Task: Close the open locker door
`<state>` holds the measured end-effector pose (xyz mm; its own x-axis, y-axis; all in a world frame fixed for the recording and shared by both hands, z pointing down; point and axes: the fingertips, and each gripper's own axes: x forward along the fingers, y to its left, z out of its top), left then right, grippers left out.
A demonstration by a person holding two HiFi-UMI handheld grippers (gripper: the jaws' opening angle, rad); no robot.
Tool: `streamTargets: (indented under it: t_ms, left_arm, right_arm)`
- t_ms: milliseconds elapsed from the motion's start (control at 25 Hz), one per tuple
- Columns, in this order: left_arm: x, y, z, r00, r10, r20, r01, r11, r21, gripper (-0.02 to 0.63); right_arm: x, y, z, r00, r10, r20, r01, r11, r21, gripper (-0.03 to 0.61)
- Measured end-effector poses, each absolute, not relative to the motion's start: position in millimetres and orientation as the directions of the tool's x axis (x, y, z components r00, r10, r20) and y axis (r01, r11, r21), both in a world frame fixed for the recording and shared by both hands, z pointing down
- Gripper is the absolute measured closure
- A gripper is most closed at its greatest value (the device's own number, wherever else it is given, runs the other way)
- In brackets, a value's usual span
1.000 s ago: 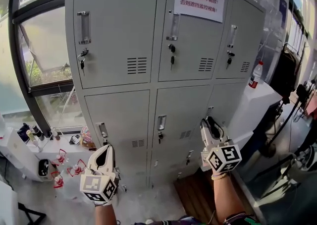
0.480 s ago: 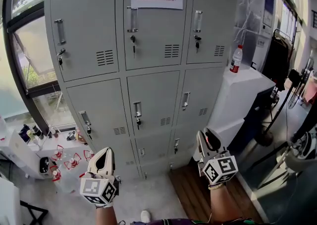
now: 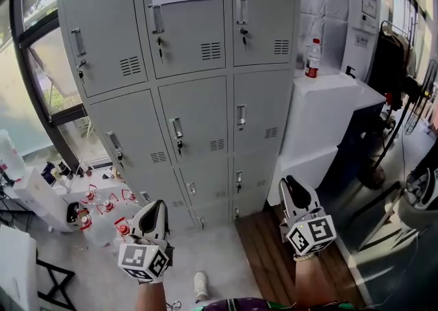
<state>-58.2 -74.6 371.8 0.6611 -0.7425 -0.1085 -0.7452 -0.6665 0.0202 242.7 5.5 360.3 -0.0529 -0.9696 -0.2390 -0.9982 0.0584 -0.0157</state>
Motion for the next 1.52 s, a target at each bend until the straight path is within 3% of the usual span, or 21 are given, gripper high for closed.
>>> streamTargets:
  t_ms: [440, 840, 1520]
  left_arm:
    - [-57, -9, 371, 0.594, -0.790, -0.153, -0.799, -0.601, -0.003, 0.592]
    - [-57, 8, 372, 0.570, -0.806, -0.158, -0.818, -0.575, -0.016, 0.592]
    - [-73, 19, 371, 0.543, -0.825, -0.157, -0.837, -0.547, -0.019, 0.592]
  right_arm:
    - [250, 67, 360, -0.091, -0.959, -0.268, -0.995, 0.096, -0.007, 0.572]
    - [253, 70, 380, -0.091, -0.977, -0.193, -0.995, 0.096, -0.017, 0.574]
    - [242, 80, 383, -0.108, -0.977, -0.181, -0.994, 0.111, -0.007, 0.574]
